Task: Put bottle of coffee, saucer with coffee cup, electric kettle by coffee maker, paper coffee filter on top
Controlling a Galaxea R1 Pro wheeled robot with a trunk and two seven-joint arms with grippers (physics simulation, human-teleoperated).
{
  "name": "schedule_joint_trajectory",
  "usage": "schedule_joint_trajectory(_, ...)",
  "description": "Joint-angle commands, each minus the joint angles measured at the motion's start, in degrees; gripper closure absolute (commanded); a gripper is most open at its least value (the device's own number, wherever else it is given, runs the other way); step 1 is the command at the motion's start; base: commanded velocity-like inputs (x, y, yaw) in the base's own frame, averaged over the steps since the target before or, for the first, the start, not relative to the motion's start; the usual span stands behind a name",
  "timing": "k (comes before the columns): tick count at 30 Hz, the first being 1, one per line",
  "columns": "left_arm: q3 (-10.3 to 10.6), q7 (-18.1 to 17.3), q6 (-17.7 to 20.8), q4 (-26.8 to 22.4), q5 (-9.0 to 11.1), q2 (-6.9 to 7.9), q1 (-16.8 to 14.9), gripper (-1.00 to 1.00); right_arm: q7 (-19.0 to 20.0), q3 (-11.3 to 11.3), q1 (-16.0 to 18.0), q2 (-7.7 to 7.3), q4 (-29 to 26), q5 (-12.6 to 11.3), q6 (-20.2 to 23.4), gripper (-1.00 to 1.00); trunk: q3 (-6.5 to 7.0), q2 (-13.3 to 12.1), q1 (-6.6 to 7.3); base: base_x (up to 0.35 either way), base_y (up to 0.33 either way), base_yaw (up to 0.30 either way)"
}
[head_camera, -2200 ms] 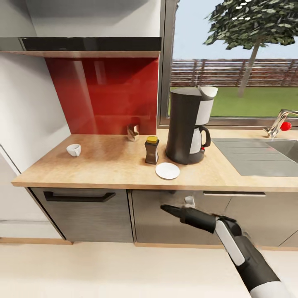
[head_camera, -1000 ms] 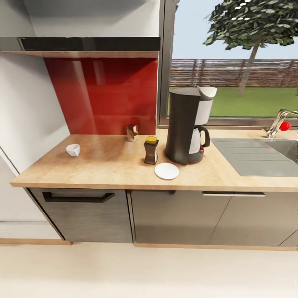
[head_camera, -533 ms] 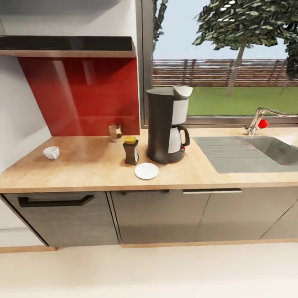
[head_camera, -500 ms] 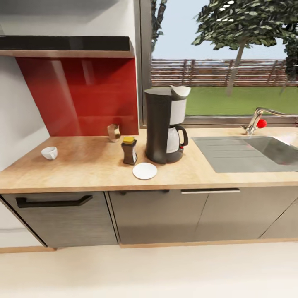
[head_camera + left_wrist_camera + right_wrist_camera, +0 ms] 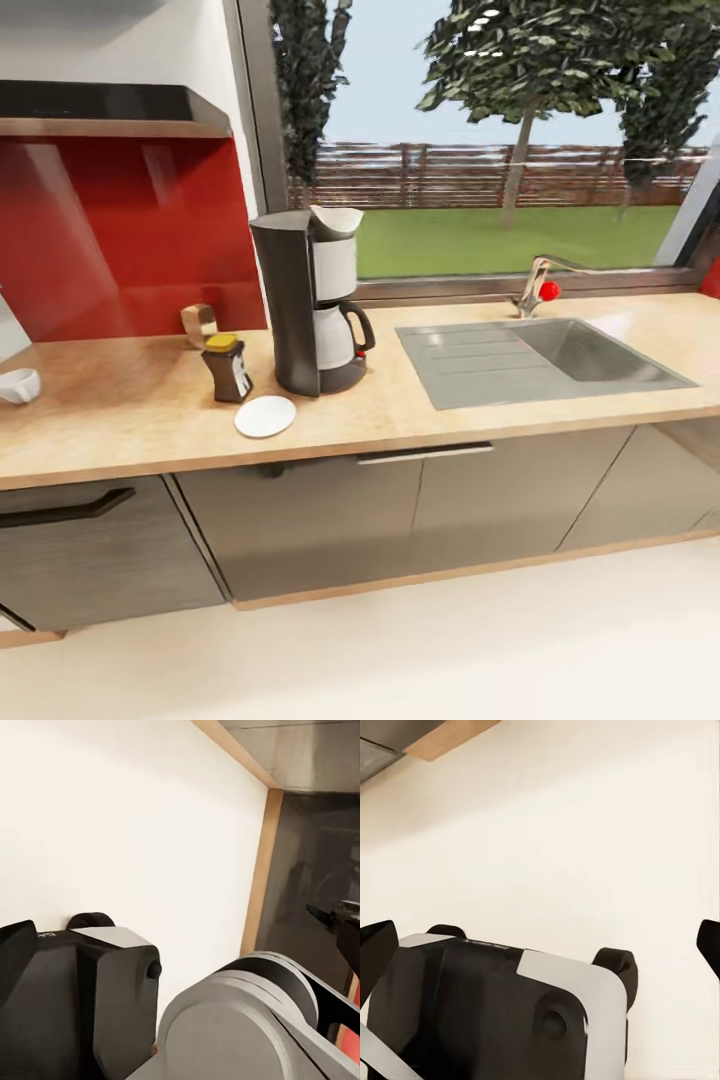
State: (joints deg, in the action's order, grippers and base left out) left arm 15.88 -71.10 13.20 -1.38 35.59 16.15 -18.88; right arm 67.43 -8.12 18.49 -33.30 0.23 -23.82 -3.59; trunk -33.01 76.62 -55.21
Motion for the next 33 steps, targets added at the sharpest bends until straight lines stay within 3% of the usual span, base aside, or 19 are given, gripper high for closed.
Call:
schedule_joint_trajectory(1, 0.48, -0.2, 0.6, -0.03, 0.55, 0.03, -0.02, -1.0, 0.05, -0.51, 0.04, 0.02, 0.04, -0.35, -0.39, -1.0, -0.05, 0.03, 0.0, 0.0, -0.319, -0.054)
schedule_joint_trajectory(6, 0.47, -0.11, 0.6, -0.03, 0.57, 0.02, -0.02, -1.0, -0.01, -0.57, 0.03, 0.13, 0.04, -0.35, -0.47, -1.0, -0.05, 0.03, 0.0, 0.0, -0.328, -0.103)
schedule_joint_trajectory(21, 0.47, -0.09, 0.62, -0.03, 0.57, 0.02, -0.02, -1.0, -0.05, -0.56, 0.04, 0.08, 0.04, -0.35, -0.54, -1.0, -0.05, 0.03, 0.0, 0.089, -0.333, -0.264)
schedule_joint_trajectory(33, 0.47, -0.09, 0.69, -0.03, 0.6, 0.02, -0.02, -1.0, -0.11, -0.56, 0.05, 0.08, 0.04, -0.35, -0.54, -1.0, -0.05, 0.03, 0.0, 0.105, -0.13, -0.229)
